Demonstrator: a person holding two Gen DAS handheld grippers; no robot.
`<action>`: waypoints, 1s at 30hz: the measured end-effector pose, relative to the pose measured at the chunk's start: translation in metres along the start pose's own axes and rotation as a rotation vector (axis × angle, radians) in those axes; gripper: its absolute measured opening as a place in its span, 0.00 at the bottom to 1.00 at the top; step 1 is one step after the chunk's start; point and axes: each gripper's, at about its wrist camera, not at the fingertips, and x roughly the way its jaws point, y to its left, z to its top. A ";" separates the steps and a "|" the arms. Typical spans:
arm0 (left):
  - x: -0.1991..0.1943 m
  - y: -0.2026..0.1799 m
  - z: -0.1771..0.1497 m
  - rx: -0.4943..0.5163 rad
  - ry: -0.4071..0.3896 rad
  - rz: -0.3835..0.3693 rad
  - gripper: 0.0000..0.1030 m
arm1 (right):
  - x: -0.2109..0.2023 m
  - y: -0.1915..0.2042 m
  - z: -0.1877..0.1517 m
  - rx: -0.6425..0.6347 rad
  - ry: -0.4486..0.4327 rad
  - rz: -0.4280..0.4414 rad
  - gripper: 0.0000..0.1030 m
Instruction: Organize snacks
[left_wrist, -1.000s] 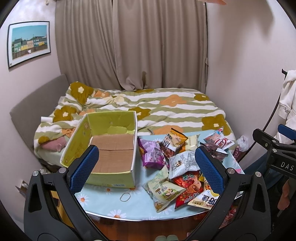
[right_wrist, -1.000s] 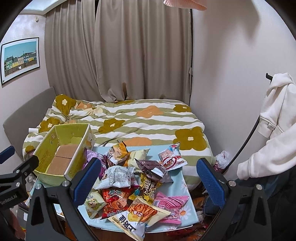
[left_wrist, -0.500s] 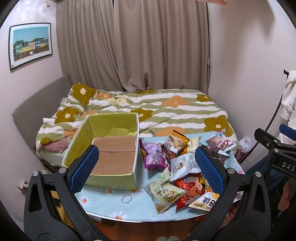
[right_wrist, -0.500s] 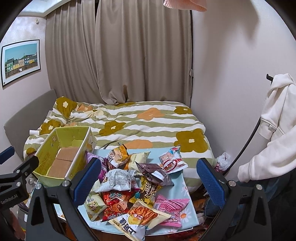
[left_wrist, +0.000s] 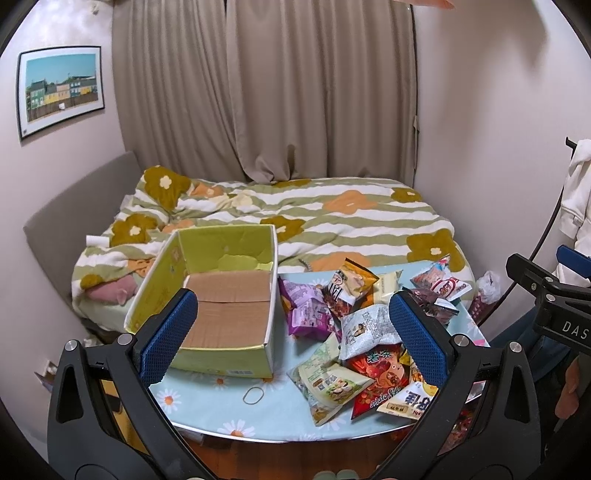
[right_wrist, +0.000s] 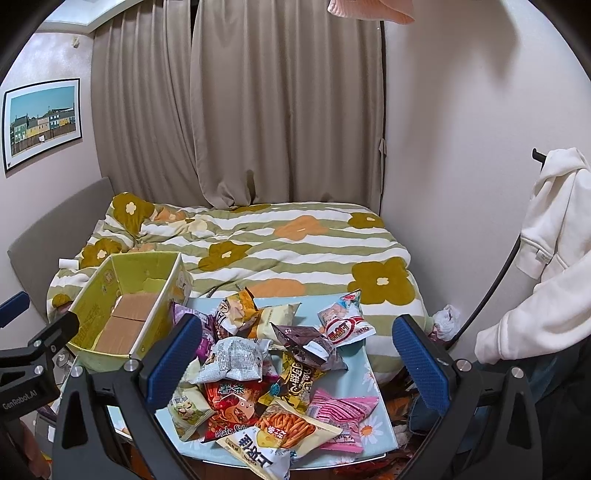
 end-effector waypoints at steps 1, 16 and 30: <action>0.000 0.000 0.000 0.001 0.000 0.001 1.00 | -0.001 0.001 0.000 -0.001 -0.001 0.000 1.00; 0.000 0.007 -0.003 -0.002 0.002 0.002 1.00 | 0.000 0.007 0.001 0.000 -0.005 0.001 1.00; 0.004 0.008 -0.002 -0.014 0.019 -0.004 1.00 | 0.000 0.008 0.000 0.003 -0.006 0.000 1.00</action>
